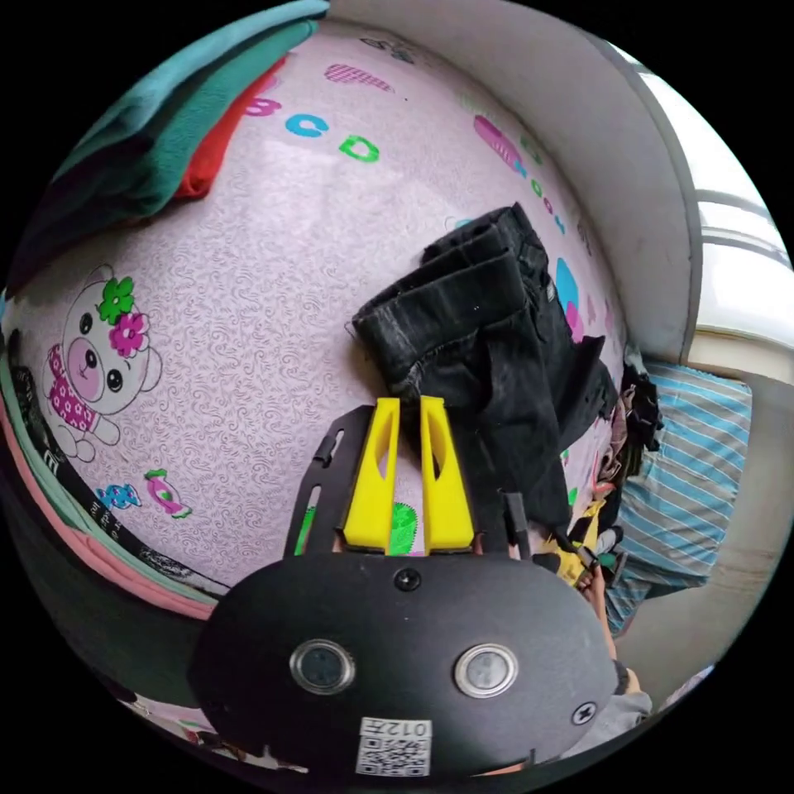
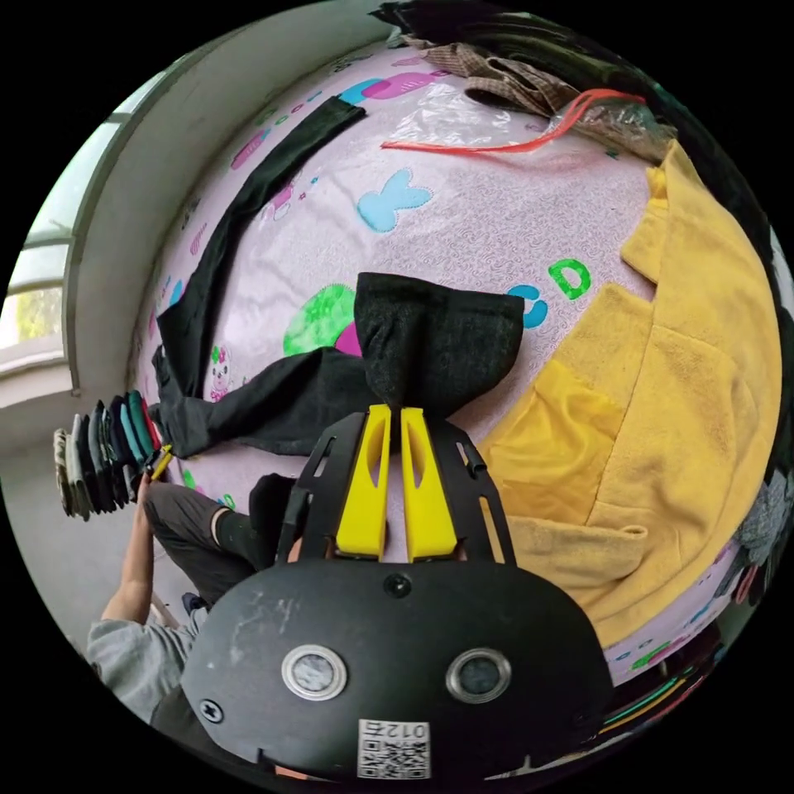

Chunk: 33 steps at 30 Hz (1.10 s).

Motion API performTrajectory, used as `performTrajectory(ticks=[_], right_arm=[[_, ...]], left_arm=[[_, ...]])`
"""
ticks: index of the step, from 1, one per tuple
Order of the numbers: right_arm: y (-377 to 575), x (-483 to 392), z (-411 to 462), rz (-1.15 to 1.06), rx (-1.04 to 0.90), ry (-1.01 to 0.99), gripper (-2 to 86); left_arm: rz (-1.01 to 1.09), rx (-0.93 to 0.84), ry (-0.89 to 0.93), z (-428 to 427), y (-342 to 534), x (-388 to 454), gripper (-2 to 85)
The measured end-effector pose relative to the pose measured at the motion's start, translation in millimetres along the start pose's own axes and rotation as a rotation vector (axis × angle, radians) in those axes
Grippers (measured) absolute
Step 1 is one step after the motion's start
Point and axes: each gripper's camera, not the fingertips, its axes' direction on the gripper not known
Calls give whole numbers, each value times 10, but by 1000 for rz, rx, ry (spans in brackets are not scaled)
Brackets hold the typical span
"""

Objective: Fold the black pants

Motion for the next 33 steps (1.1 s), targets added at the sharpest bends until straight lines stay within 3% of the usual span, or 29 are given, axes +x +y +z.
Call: performTrajectory(ticks=[4, 7, 11, 13, 16, 21, 28, 30, 33], right_arm=[[-470, 149, -586, 39, 43, -99, -6], [-1084, -74, -1419, 35, 202, -215, -3], [-1452, -672, -2908, -100, 506, -334, -4], [-1438, -774, -3391, -141, 592, -356, -4], [-1382, -702, -3738, -186, 626, -377, -5], [-1296, -207, -3270, -160, 553, -408, -3], [-1028, 870, -1075, 89, 181, -384, -2], [-919, 1051, -824, 140, 148, -415, -2], [-801, 1211, -753, 135, 155, -436, -1]], left_arm=[[30, 34, 173, -296, -225, 459, 37], [154, 154, 292, -844, -547, 1237, 31], [357, 344, 173, -1838, -649, 2355, 27], [415, 462, 232, -2393, -502, 2626, 25], [448, 478, 168, -2612, -244, 2687, 23], [430, 360, 110, -2036, 128, 2266, 21], [193, -73, -125, 56, 536, 882, 17], [103, -86, -128, 300, 706, 590, 17], [14, -18, 11, 412, 938, 279, 16]])
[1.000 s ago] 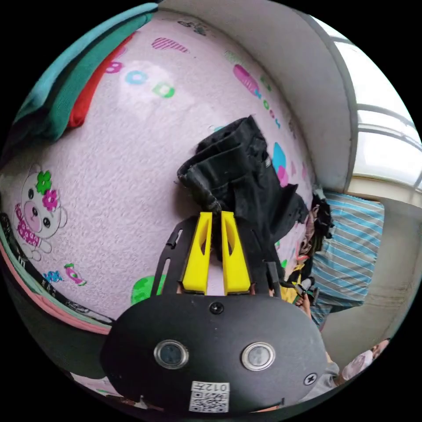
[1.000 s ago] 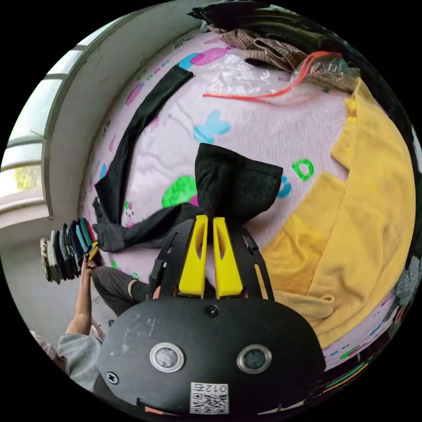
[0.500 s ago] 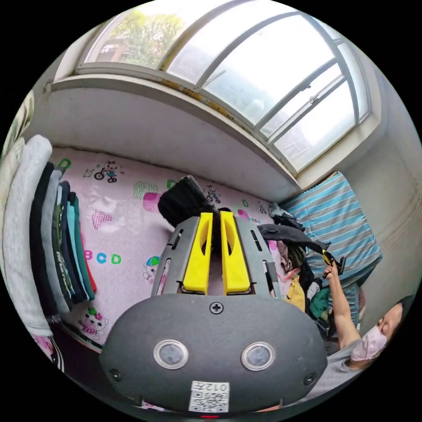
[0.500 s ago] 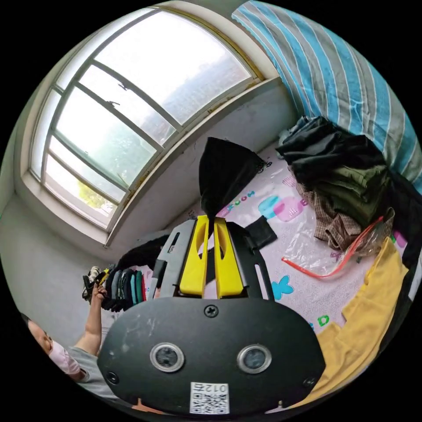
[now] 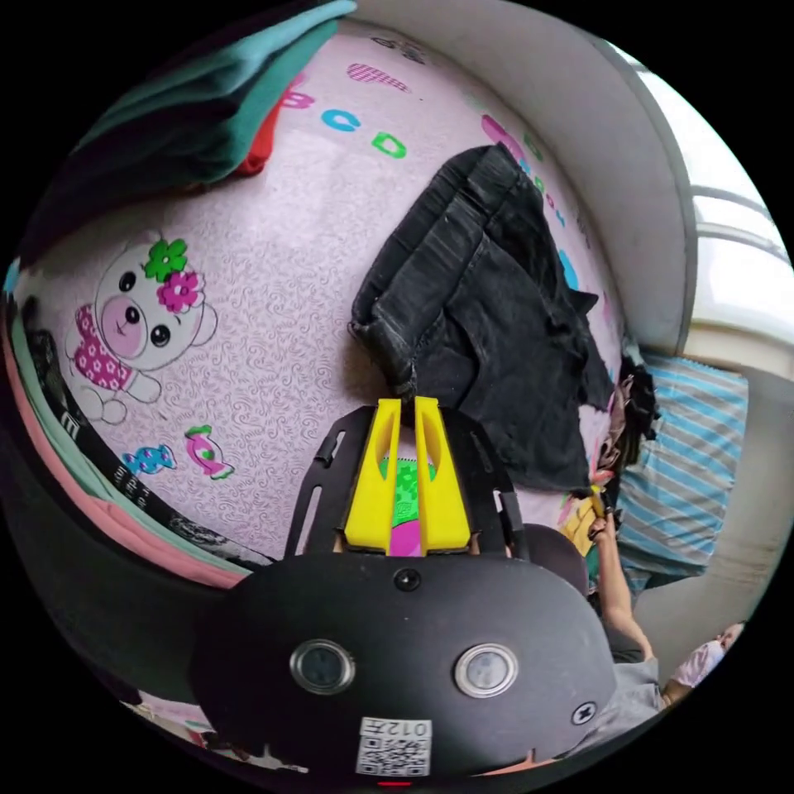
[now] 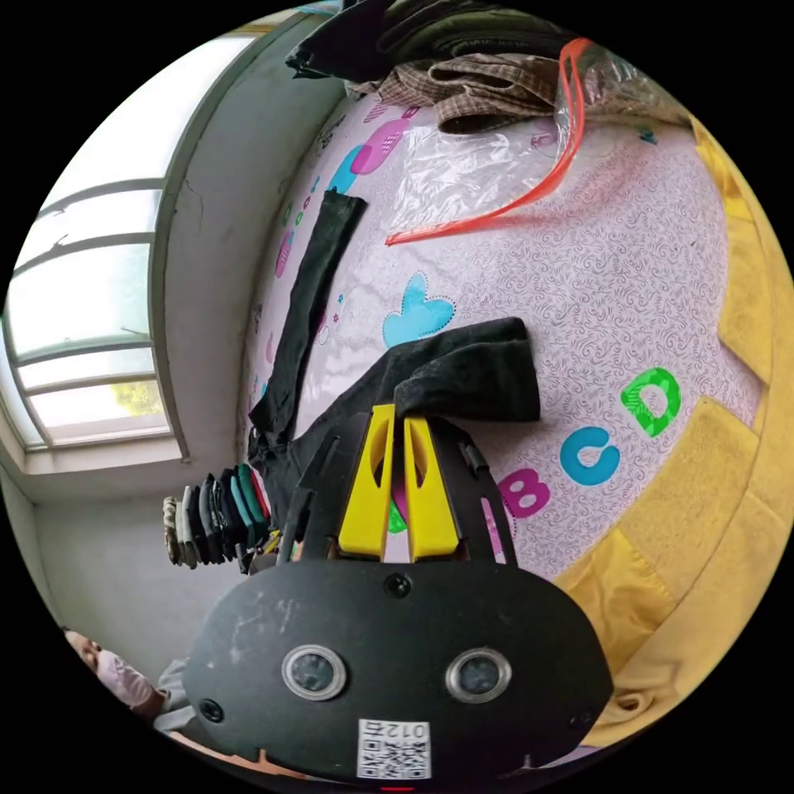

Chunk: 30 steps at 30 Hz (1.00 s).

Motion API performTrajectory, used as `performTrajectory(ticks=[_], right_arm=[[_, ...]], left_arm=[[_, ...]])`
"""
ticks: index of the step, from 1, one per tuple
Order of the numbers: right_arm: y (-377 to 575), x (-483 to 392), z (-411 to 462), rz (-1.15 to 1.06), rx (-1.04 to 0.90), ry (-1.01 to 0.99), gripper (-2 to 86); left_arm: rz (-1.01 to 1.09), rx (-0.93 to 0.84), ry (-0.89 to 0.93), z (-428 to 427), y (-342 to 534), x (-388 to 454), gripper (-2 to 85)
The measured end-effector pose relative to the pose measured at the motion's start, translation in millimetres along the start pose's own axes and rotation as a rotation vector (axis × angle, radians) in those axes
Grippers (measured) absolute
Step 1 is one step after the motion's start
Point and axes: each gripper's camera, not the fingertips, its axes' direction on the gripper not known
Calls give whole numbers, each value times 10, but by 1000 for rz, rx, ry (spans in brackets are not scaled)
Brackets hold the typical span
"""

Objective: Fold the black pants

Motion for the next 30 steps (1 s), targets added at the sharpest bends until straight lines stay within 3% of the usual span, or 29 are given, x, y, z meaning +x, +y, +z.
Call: performTrajectory(ticks=[2, 7, 15, 20, 22, 24, 30], right_arm=[[40, 9, -51, -44, -21, 9, -1], [274, 80, 42, -80, -99, 167, 14], [709, 436, 154, 0, -94, 261, 79], [1010, 58, -11, -80, 125, 470, 60], [1072, -144, 132, -149, 145, 460, 64], [1117, -361, 383, -215, 142, 439, 71], [1405, -1107, 1584, -491, 15, 537, 78]], left_arm=[[-8, 26, 63, 28, 87, -45, 16], [109, -66, -93, 345, 260, 166, 15], [128, -28, -82, 661, 707, 193, 18], [317, 246, -261, 378, 1278, 666, 14], [446, 431, -326, 203, 1535, 1124, 13], [546, 473, -322, 239, 1562, 1505, 13], [796, 164, -383, 1424, 1182, 2468, 10]])
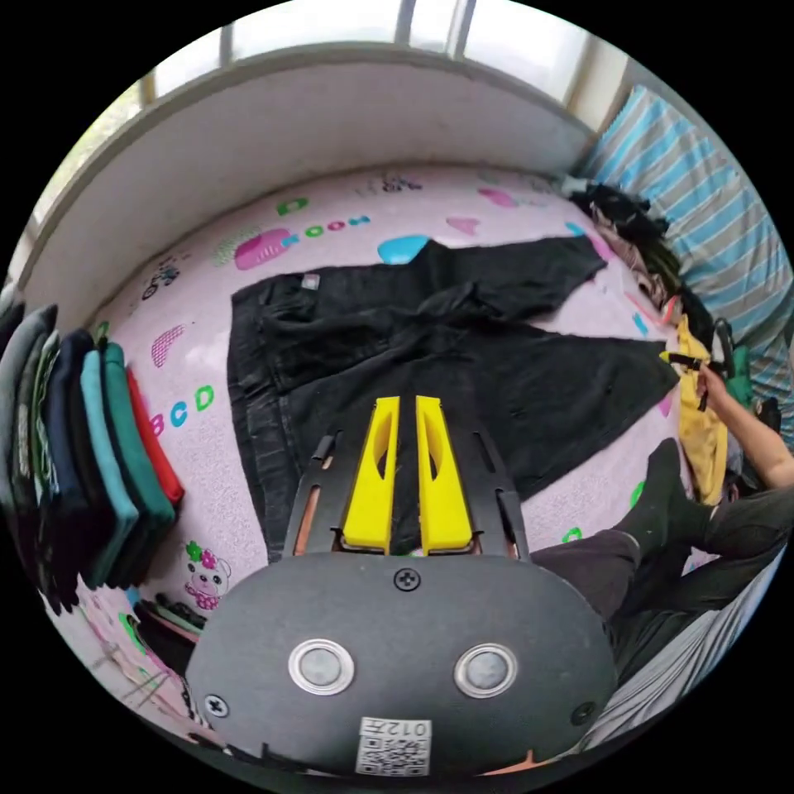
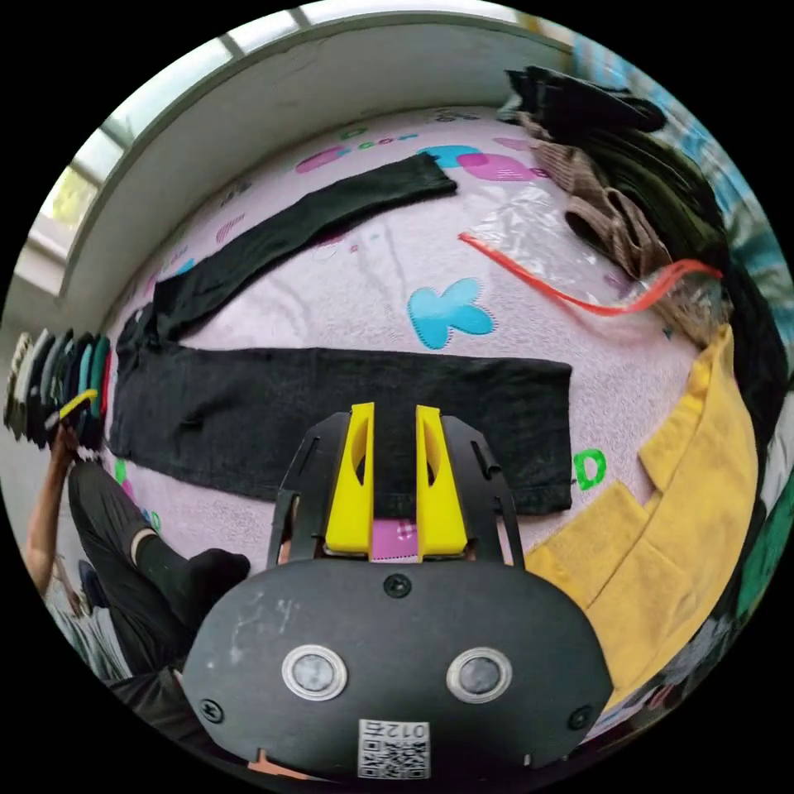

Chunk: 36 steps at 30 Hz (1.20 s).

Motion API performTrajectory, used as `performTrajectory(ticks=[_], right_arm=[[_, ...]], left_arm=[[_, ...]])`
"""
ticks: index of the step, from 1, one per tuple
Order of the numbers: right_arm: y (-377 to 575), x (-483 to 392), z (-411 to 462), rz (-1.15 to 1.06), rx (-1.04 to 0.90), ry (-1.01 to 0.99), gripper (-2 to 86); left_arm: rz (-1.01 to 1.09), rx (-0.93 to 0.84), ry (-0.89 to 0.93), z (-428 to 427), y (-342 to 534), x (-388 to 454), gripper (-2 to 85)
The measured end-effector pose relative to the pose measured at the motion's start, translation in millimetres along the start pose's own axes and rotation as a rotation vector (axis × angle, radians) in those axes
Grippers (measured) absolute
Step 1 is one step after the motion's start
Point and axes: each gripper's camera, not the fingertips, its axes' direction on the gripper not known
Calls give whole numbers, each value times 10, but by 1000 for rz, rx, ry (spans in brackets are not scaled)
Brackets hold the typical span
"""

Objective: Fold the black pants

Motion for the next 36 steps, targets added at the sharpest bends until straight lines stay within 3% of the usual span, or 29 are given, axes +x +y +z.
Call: performTrajectory(ticks=[4, 8, 11, 15, 19, 21, 25, 29, 36], right_arm=[[191, -578, 426, -135, -75, 134, 75], [514, -874, 633, -222, -49, 189, 71], [754, -1101, 761, -282, -10, 230, 67], [1019, -1135, 857, -165, 56, 192, 66], [1034, -1179, 924, -111, -101, 102, 77], [1021, -1443, 839, -161, -58, 113, 85], [805, -2744, 810, -393, 71, 9, 104], [886, -4272, 1252, -544, 166, -195, 107], [1658, -5715, 2217, -625, 220, -239, 108]], left_arm=[[48, -256, -127, 835, -40, 169, 7], [73, -340, -86, 1132, 174, 113, 5], [64, -207, -47, 1125, 486, 77, 3], [86, -109, -32, 1141, 862, 67, 3], [86, -152, -31, 1147, 986, -22, 4], [55, -135, -62, 1049, 974, -101, 5], [-64, 110, -20, 776, 875, -384, 5], [-164, 115, -30, 962, 781, -631, 5], [-248, 166, -123, 1220, 868, -934, 7]])
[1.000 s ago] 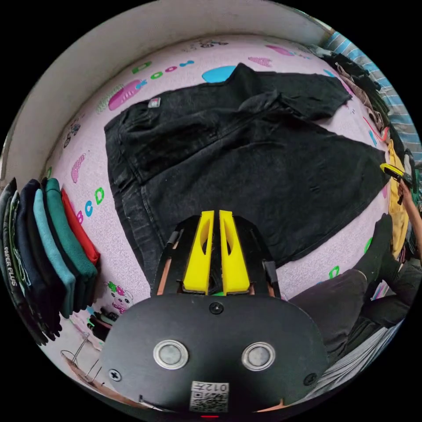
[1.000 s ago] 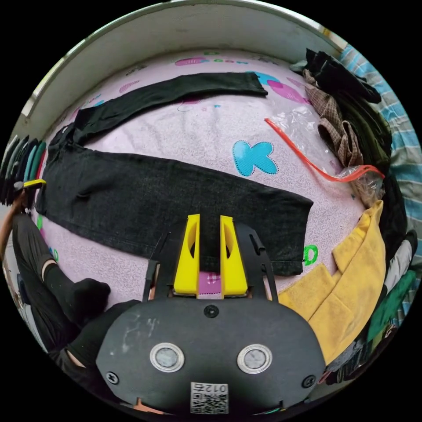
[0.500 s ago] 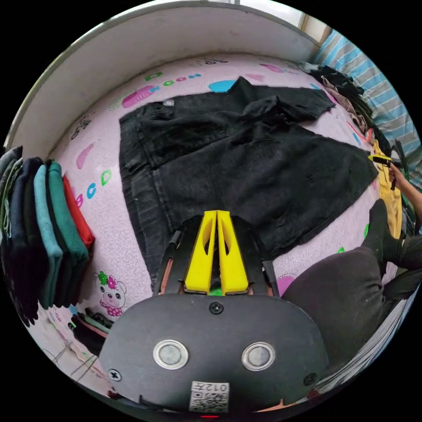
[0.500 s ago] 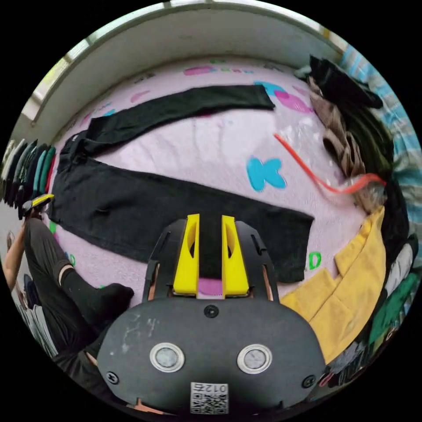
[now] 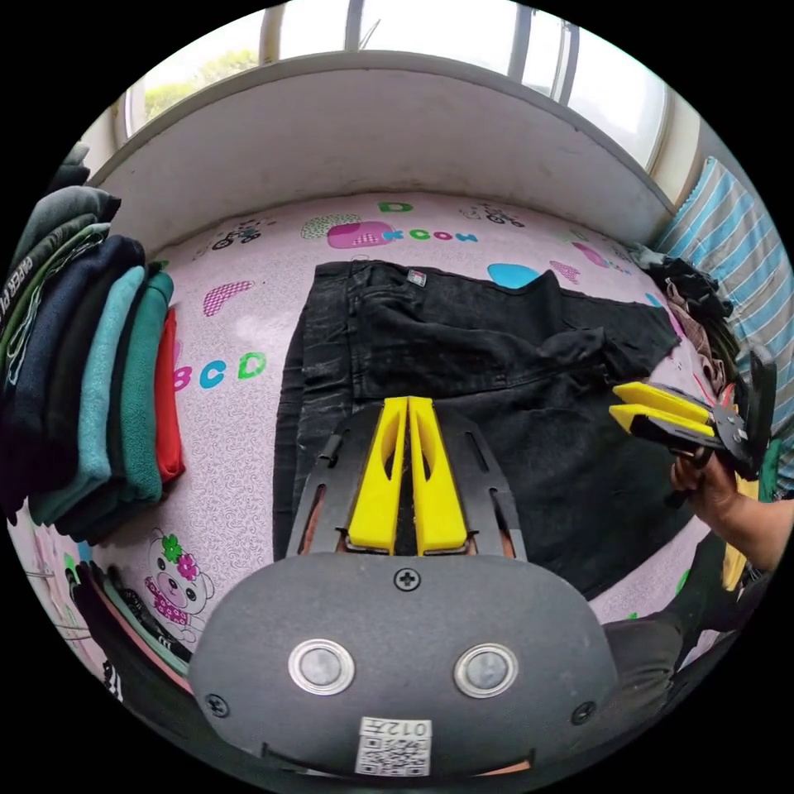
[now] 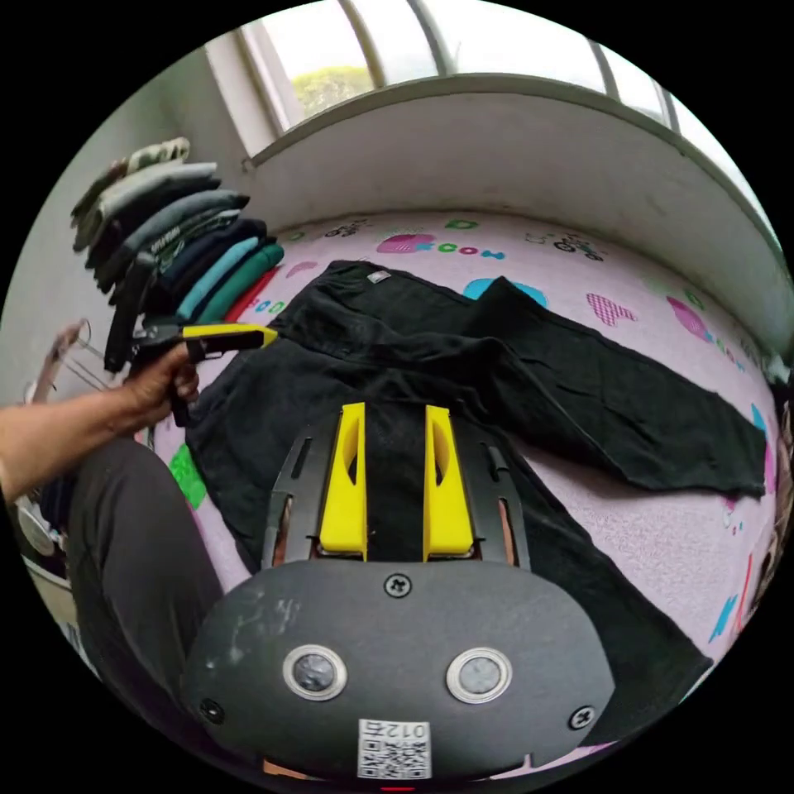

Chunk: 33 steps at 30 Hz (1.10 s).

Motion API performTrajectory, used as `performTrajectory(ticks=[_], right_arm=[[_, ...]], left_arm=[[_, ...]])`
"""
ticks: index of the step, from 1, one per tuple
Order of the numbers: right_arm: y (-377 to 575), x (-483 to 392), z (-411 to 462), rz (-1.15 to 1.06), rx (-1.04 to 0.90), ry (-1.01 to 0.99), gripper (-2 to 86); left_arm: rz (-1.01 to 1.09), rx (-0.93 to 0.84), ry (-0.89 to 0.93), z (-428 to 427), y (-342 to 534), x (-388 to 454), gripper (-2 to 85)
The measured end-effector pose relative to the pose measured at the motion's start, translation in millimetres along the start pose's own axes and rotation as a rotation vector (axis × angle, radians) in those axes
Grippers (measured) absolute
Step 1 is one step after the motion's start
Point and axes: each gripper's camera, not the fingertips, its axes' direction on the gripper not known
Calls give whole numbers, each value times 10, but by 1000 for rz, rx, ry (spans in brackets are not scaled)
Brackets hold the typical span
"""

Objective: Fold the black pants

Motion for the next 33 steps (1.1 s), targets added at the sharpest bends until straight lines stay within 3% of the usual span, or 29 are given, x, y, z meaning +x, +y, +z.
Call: performTrajectory(ticks=[5, 17, 19, 20, 22, 24, 30, 33], right_arm=[[420, -560, 585, -192, -109, 196, 117], [943, -864, 975, -235, -112, 149, 96], [1016, -889, 1031, -244, -111, 157, 96], [1057, -874, 1065, -239, -112, 148, 96], [1115, -839, 1118, -227, -114, 132, 96], [1177, -820, 1171, -223, -115, 127, 95], [1341, -543, 1180, -194, -157, 99, 53], [1328, -95, 866, -111, -41, 190, 62]], left_arm=[[10, -59, -17, 304, 43, -132, 6], [88, -30, -136, 524, 150, -323, 6], [37, -127, -99, 483, -53, -466, 7], [5, -108, -68, 421, -123, -504, 7], [-89, 110, 55, 95, -426, -548, 7], [-140, 165, 52, 52, -729, -491, 7], [-103, 192, 98, 526, -1467, -153, 8], [-62, 154, 46, 848, -1550, -125, 8]])
